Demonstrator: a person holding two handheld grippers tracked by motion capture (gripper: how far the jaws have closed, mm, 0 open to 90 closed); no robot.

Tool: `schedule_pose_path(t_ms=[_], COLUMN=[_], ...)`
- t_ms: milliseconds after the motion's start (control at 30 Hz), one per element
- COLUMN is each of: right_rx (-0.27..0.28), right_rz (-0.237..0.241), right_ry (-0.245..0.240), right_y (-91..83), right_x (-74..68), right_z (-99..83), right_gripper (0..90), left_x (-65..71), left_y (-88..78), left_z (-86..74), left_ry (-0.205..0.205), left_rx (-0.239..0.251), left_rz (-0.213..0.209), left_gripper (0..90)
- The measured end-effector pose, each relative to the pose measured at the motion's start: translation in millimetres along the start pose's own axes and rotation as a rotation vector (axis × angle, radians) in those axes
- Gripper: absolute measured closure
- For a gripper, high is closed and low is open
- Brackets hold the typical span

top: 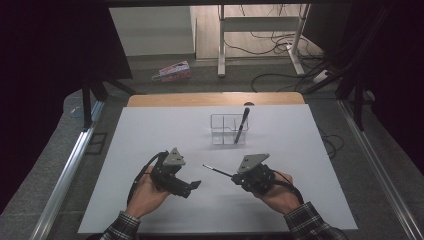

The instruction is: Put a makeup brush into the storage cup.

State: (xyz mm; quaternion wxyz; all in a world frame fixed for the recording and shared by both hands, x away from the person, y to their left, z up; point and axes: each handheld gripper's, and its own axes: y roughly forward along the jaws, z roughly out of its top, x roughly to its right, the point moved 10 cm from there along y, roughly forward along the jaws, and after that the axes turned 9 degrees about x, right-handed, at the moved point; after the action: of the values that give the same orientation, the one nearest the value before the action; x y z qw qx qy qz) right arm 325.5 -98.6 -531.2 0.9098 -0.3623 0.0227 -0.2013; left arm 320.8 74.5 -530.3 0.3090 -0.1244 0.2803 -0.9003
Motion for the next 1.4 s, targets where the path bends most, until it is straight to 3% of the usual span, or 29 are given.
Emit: schedule_pose_path(t_ms=[300,433,867,1000,1267,1400], right_rx=[0.059,0.087,0.202,0.244,0.32,0.34], right_rz=[-0.058,-0.079,-0.117,-0.126,-0.149,-0.161], right_ry=[0.033,0.032,0.066,0.078,0.083,0.086], right_y=[-4.6,-7.2,-9.5,-9.8,-8.4,-6.2], right_x=[3.7,5.9,0.4,-2.7,-12.3,-16.4], right_z=[4.6,7.1,20.4,24.8,33.3,35.3], right_gripper=[84.2,84.2,84.2,84.2,84.2,84.2], left_x=[-1.4,1.4,10.9,12.2,17.2,22.1], left_y=[1.9,1.7,4.3,3.0,0.2,1.7], left_z=[-0.3,3.7,19.1,24.9,37.8,41.1], left_ry=[-0.137,-0.201,-0.388,-0.425,-0.465,-0.471], left_rx=[0.066,0.109,0.166,0.188,0.239,0.238], left_rz=[-0.032,-0.061,-0.175,-0.202,-0.256,-0.274], left_gripper=[0.0,0.0,0.8,1.0,2.6,5.4])
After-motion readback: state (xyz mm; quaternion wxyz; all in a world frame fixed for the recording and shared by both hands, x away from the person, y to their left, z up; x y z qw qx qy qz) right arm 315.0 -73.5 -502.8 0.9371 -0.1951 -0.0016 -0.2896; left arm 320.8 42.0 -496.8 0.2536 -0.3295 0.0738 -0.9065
